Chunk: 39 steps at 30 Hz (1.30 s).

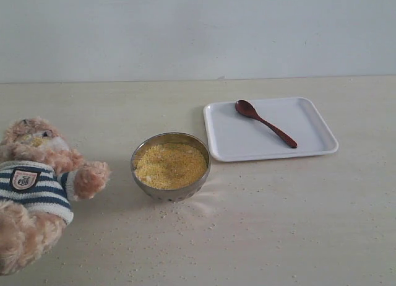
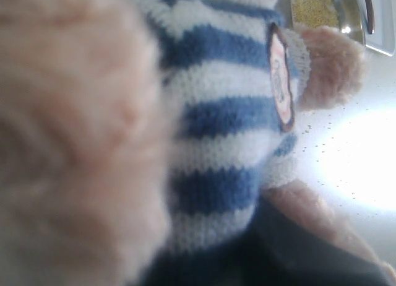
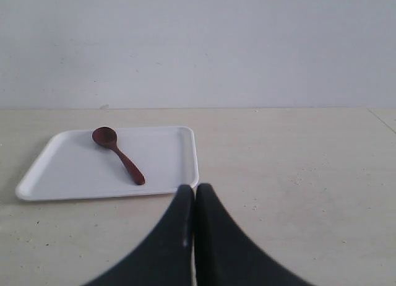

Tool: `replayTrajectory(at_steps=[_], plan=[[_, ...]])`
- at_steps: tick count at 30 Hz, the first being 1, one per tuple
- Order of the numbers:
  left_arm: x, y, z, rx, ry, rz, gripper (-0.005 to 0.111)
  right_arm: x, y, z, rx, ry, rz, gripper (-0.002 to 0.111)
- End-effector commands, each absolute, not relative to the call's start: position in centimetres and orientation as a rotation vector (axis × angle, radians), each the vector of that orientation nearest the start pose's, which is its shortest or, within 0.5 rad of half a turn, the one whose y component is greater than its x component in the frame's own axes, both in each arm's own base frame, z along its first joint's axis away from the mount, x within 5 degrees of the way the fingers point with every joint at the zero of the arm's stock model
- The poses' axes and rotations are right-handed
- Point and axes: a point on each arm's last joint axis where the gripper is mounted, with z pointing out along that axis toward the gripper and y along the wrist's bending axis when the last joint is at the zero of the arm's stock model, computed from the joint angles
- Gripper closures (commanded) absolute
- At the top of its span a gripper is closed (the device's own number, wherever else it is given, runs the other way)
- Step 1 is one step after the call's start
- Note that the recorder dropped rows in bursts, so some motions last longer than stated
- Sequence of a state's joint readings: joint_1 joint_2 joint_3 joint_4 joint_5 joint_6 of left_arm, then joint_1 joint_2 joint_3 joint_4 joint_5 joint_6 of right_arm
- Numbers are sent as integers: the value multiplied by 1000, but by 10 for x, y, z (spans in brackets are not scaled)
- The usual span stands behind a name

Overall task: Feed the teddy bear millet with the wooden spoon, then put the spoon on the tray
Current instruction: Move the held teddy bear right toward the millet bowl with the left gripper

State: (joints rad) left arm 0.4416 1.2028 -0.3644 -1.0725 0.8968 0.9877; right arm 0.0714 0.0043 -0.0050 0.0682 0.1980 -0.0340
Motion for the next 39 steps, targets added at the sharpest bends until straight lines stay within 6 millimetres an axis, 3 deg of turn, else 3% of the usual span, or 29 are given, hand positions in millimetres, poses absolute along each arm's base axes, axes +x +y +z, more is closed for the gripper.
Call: replayTrajectory(at_steps=[1, 9, 20, 31, 39], plan=[[165, 8, 185, -289, 2484, -875, 99, 56, 5, 196, -39, 1674, 87, 108], [172, 11, 188, -397, 2405, -864, 99, 56, 5, 196, -39, 1674, 87, 108], [179, 11, 190, -364, 2317, -907, 99, 56, 5, 196, -39, 1674, 87, 108], [199, 1, 154, -300, 2376, -1045, 99, 56, 5, 196, -39, 1674, 87, 108], [210, 0, 124, -355, 2436, -1079, 99, 56, 5, 196, -39, 1674, 87, 108]])
